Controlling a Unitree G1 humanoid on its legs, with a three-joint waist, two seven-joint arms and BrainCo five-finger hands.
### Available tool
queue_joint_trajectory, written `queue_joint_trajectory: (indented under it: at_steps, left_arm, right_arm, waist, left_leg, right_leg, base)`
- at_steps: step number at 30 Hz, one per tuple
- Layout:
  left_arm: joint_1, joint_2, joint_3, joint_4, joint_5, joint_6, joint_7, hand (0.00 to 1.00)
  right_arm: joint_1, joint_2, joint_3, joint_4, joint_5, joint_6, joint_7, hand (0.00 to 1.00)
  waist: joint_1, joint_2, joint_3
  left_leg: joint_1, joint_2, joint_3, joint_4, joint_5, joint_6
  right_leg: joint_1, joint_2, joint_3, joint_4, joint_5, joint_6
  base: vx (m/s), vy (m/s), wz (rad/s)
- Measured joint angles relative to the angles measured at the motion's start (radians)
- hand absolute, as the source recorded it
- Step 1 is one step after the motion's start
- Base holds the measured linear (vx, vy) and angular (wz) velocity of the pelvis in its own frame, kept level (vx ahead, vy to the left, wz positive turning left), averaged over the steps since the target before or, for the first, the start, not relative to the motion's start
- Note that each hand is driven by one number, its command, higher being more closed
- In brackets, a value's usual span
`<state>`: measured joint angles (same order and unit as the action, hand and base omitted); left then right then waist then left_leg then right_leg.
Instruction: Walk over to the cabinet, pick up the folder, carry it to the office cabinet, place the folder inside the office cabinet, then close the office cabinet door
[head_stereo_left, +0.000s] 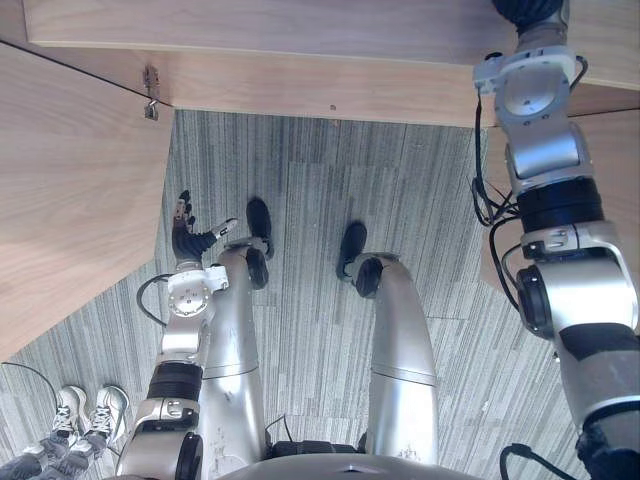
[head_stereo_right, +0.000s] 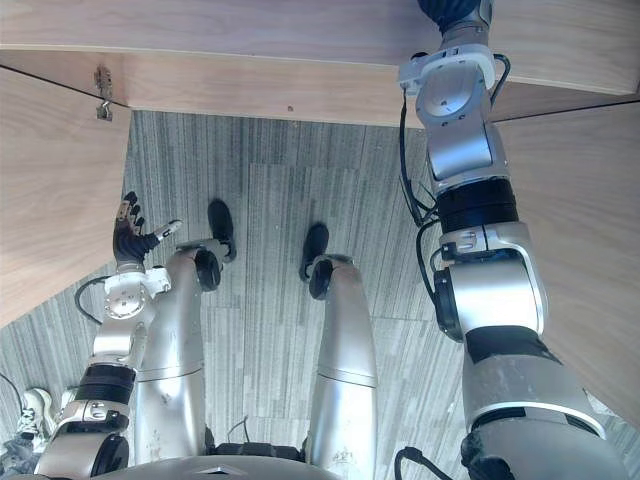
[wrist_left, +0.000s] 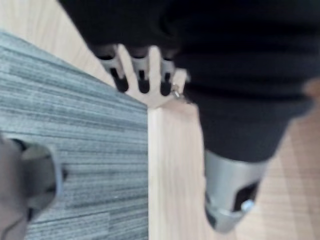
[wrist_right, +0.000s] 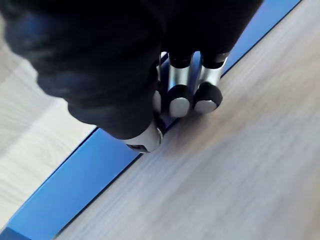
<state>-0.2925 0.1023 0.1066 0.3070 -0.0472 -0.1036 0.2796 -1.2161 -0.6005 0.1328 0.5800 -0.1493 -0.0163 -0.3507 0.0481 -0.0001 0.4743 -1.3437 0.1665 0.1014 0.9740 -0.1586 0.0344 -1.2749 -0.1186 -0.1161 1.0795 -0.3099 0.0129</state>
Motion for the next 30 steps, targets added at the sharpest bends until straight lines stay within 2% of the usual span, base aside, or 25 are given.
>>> queue_joint_trajectory:
  at_steps: [8,23,26,30]
  left_arm:
    - [-0.009,0.008,0.008,0.037,-0.030,-0.003,0.000,0.00]
    - [-0.032,0.001,0.043,0.065,-0.059,-0.003,0.006,0.00]
    - [-0.030,-0.007,0.039,0.058,-0.059,-0.003,0.011,0.00]
    - [-0.029,-0.010,0.037,0.057,-0.057,-0.001,0.014,0.00]
  right_arm:
    - [-0.110,-0.001,-0.043,0.149,0.112,0.003,0.001,1.00]
    - [-0.139,0.005,-0.067,0.181,0.168,0.020,-0.007,1.00]
    - [-0.080,0.034,-0.107,0.091,0.191,0.021,-0.030,1.00]
    - [0.075,0.081,-0.108,-0.132,0.158,0.028,-0.055,1.00]
  waist:
    - [-0.001,0.000,0.000]
    - [-0.010,0.001,-0.002]
    - [-0.011,0.001,-0.002]
    - [-0.014,0.001,-0.002]
  left_leg:
    - [0.000,-0.001,0.004,-0.006,0.007,0.009]
    - [0.004,-0.004,0.004,-0.028,0.028,0.006]
    - [0.008,0.001,0.001,-0.006,0.022,0.003]
    - [0.035,0.015,0.000,0.050,-0.012,0.004]
  right_leg:
    - [-0.003,-0.003,-0.001,0.000,0.003,-0.005]
    - [-0.006,-0.006,-0.004,-0.005,0.011,-0.015]
    - [0.001,-0.001,-0.003,0.010,0.007,-0.013]
    - [0.033,0.003,0.002,0.051,-0.020,-0.011]
  base:
    - [-0.02,0.006,0.00]
    - [-0.01,0.005,0.01]
    - [-0.01,0.008,-0.02]
    - [-0.03,0.016,-0.06]
